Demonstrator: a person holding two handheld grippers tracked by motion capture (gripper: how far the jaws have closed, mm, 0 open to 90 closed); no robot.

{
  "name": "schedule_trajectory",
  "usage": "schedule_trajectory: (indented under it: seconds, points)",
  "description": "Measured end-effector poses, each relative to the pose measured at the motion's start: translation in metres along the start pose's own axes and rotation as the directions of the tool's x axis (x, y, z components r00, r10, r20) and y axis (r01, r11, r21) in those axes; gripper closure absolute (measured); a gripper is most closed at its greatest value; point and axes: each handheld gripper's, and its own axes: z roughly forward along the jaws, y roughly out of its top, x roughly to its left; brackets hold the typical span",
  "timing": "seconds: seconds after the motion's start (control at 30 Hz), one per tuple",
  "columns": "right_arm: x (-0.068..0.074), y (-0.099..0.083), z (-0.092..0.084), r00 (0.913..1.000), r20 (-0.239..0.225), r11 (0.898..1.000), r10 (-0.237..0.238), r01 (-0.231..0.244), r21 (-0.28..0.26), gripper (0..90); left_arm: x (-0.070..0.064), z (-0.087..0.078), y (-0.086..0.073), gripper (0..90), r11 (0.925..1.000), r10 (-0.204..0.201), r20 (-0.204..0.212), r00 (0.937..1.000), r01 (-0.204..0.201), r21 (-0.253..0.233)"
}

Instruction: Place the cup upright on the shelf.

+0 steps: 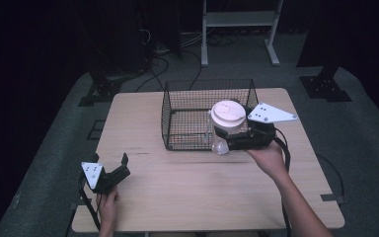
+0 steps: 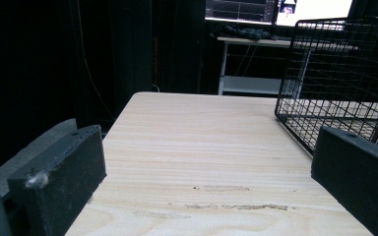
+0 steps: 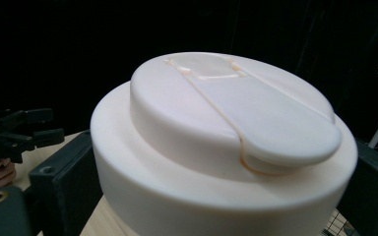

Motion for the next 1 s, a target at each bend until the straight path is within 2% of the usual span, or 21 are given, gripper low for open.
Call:
schedule_trajectory:
  seconds: [0.37,1.0]
  points:
    - [-0.008,0.014,0.011,1.0,-0.003,1.0,-0.003,0.003,0.009,4.4,0.0,0.0,0.0,0.0,1.0,-0.004,0.001,1.0,0.004,-0.002]
    - [-0.025,0.032,0.026,0.9997,0.026,1.0,-0.004,0.004,0.024,4.4,0.0,0.0,0.0,0.0,1.0,-0.004,0.0,1.0,0.004,-0.003]
